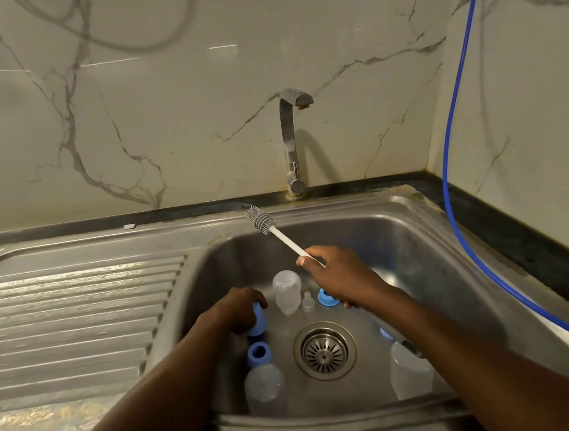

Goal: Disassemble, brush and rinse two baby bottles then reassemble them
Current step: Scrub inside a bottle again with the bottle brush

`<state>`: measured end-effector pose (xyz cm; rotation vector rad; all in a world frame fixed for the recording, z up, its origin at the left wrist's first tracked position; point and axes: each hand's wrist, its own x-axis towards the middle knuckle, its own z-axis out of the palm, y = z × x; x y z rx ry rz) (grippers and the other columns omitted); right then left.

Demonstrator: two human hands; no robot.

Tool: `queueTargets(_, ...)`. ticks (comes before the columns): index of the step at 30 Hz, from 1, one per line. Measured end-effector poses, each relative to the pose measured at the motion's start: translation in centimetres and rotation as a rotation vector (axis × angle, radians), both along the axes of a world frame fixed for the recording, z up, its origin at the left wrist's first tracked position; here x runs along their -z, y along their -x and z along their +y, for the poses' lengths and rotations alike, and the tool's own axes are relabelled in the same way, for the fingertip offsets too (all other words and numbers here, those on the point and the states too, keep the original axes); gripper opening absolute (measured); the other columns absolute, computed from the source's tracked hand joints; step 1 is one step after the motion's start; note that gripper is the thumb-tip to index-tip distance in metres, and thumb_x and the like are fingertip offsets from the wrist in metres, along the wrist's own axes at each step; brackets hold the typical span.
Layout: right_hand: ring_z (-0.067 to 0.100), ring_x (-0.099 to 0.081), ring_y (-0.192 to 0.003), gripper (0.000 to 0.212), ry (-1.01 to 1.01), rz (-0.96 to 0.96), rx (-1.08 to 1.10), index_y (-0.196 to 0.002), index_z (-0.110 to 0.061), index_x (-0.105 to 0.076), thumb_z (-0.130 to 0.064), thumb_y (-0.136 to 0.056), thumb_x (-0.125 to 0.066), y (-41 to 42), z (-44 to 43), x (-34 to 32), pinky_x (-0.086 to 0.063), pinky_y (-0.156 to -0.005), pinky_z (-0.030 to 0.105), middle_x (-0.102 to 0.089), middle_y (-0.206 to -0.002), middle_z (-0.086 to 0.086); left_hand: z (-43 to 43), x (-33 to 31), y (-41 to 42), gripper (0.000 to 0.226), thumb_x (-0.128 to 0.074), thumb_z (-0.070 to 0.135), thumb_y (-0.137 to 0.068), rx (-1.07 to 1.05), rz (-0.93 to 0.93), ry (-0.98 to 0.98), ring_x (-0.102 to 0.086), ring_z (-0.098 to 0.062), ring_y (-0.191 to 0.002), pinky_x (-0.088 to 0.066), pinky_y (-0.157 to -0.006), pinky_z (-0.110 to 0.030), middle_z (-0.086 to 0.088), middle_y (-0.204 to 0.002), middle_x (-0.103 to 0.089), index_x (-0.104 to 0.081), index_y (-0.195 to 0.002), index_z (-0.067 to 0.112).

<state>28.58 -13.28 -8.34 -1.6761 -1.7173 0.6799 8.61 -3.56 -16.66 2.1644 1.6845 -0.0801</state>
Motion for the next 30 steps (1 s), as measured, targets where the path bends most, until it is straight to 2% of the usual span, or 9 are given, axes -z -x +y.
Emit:
queueTargets(2,0.007,-0.046,-0.048,0.022,0.001,-0.006,-0.016,-0.107,-0.026,-0.063,-0.038,-0.099,-0.045,0.1,0.0,0.0,-0.036,-0.034,0.019,-0.05,-0.062,-0.008,0.0,0.1,0.1,0.052,-0.069,0.001,-0.085,-0.005,-0.012,0.003,-0.063,-0.016,-0.091,-0.057,-0.068,-0.023,-0.006,-0.117,-0.051,-0.051,-0.13,0.021)
queueTargets(4,0.006,-0.045,-0.046,0.023,-0.009,-0.008,-0.023,-0.108,-0.025,-0.063,-0.037,-0.1,-0.045,0.1,-0.1,0.0,-0.036,-0.034,0.019,-0.049,-0.061,-0.008,0.0,0.2,0.2,0.047,-0.073,0.005,-0.083,-0.015,-0.014,-0.009,-0.063,-0.014,-0.082,-0.056,-0.062,-0.021,-0.004,-0.109,-0.051,-0.05,-0.12,0.021)
queueTargets(7,0.007,-0.044,-0.047,0.024,-0.016,-0.014,-0.027,-0.11,-0.023,-0.063,-0.036,-0.101,-0.045,0.1,-0.1,-0.1,-0.034,-0.033,0.018,-0.048,-0.062,-0.007,0.1,0.2,0.2,0.043,-0.076,0.007,-0.08,-0.013,0.002,-0.023,-0.064,-0.017,-0.089,-0.059,-0.068,-0.025,-0.004,-0.11,-0.052,-0.051,-0.114,0.019)
queueTargets(13,0.008,-0.045,-0.048,0.025,-0.013,-0.026,-0.044,-0.112,-0.023,-0.062,-0.035,-0.101,-0.044,0.2,-0.1,0.0,-0.033,-0.032,0.015,-0.05,-0.067,-0.007,0.3,0.5,0.1,0.048,-0.077,0.008,-0.08,0.031,0.033,-0.002,-0.059,-0.017,-0.096,-0.057,-0.076,-0.025,0.0,-0.108,-0.049,-0.051,-0.119,0.018)
queueTargets(19,0.009,-0.046,-0.049,0.024,-0.013,-0.041,-0.043,-0.109,-0.024,-0.062,-0.036,-0.101,-0.044,0.2,0.0,0.1,-0.035,-0.032,0.017,-0.05,-0.067,-0.006,0.5,0.8,0.1,0.049,-0.078,0.01,-0.079,0.051,0.063,-0.008,-0.054,-0.015,-0.095,-0.053,-0.081,-0.025,0.001,-0.108,-0.048,-0.051,-0.119,0.019)
queueTargets(22,0.008,-0.046,-0.049,0.023,-0.009,-0.039,-0.049,-0.106,-0.024,-0.062,-0.037,-0.101,-0.044,0.2,-0.1,0.2,-0.036,-0.034,0.018,-0.051,-0.067,-0.006,0.7,1.0,0.2,0.053,-0.079,0.012,-0.078,0.055,0.074,-0.002,-0.055,-0.016,-0.1,-0.052,-0.085,-0.026,-0.002,-0.119,-0.052,-0.05,-0.121,0.02)
queueTargets(25,0.006,-0.046,-0.045,0.021,-0.003,-0.024,-0.03,-0.1,-0.023,-0.063,-0.036,-0.099,-0.047,0.0,-0.2,-0.2,-0.036,-0.034,0.02,-0.05,-0.062,-0.007,0.7,1.0,0.2,0.072,-0.079,0.013,-0.077,0.063,0.105,0.0,-0.051,-0.021,-0.119,-0.047,-0.096,-0.03,-0.007,-0.137,-0.047,-0.042,-0.137,0.024)
queueTargets(28,0.008,-0.05,-0.047,0.017,0.039,-0.103,-0.018,-0.09,-0.022,-0.064,-0.031,-0.096,-0.051,-1.2,-0.3,-1.1,-0.04,-0.039,0.022,-0.054,-0.062,-0.005,0.4,0.2,0.5,0.097,-0.078,0.007,-0.077,0.046,0.117,-0.006,-0.035,-0.032,-0.139,-0.04,-0.11,-0.039,-0.012,-0.157,-0.02,-0.022,-0.153,0.027)
queueTargets(30,0.016,-0.053,-0.054,0.015,0.079,-0.164,0.001,-0.084,-0.021,-0.062,-0.029,-0.094,-0.053,-2.6,-0.4,-1.8,-0.046,-0.045,0.03,-0.058,-0.067,0.002,-0.1,-1.0,0.6,0.105,-0.077,0.005,-0.077,0.016,0.109,-0.018,-0.03,-0.035,-0.142,-0.041,-0.111,-0.038,-0.014,-0.161,-0.004,-0.011,-0.156,0.026)
